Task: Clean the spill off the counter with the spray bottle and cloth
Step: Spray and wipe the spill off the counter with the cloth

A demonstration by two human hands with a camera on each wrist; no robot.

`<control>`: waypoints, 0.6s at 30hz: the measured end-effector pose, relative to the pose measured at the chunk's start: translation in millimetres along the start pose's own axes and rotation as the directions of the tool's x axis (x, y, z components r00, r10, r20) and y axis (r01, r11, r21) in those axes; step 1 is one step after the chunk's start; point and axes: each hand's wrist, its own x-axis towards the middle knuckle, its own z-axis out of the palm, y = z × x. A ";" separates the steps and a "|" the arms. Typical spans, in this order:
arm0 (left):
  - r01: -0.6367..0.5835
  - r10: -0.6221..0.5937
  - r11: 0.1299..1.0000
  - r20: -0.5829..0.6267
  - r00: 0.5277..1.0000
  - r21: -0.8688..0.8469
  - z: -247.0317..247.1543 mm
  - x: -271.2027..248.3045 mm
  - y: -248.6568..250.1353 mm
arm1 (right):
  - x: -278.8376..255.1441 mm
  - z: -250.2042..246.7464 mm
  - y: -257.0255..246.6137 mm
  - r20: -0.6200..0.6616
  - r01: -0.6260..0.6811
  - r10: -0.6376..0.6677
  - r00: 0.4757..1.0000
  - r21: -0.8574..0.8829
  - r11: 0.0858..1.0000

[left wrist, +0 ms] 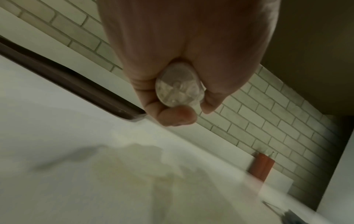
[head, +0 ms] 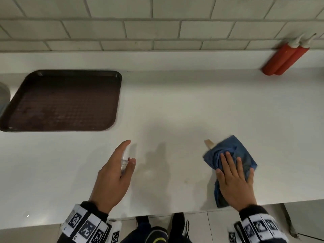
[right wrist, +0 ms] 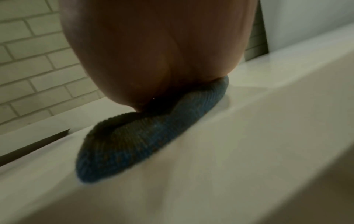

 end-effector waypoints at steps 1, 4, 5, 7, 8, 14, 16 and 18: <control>0.002 -0.002 1.000 0.003 1.000 -0.002 5.5 -4.2 3.7 | -13.8 1.6 9.8 -0.010 -0.004 0.004 1.000 -0.004 1.000; 0.018 -0.018 1.000 0.009 1.000 -0.015 22.2 -16.1 16.3 | -41.0 2.1 22.9 -0.025 0.036 -0.036 0.999 -0.004 0.999; 0.026 -0.025 1.000 0.008 1.000 -0.017 28.0 -19.5 20.0 | -42.3 1.5 23.0 -0.009 0.044 -0.044 0.999 0.000 0.999; 0.045 -0.045 0.999 0.003 0.999 -0.016 38.7 -26.4 26.5 | -34.9 -0.9 19.4 0.013 0.047 -0.047 0.999 0.012 0.999; 0.056 -0.056 0.998 -0.004 0.998 -0.019 43.2 -29.8 29.7 | -27.2 -2.9 16.8 0.029 0.047 -0.048 0.998 0.018 0.999; 0.088 -0.089 0.996 -0.047 0.995 -0.016 46.8 -55.1 37.8 | 29.1 -19.9 -24.1 0.138 0.135 -0.133 0.981 -0.001 0.991; 0.087 -0.088 0.996 -0.060 0.994 -0.009 42.6 -62.0 32.5 | 42.9 -22.4 -49.6 0.168 0.173 -0.171 0.971 0.003 0.985; 0.090 -0.090 0.996 -0.071 0.993 -0.006 36.3 -68.3 24.6 | 49.3 -22.0 -80.7 0.186 0.219 -0.217 0.958 0.005 0.976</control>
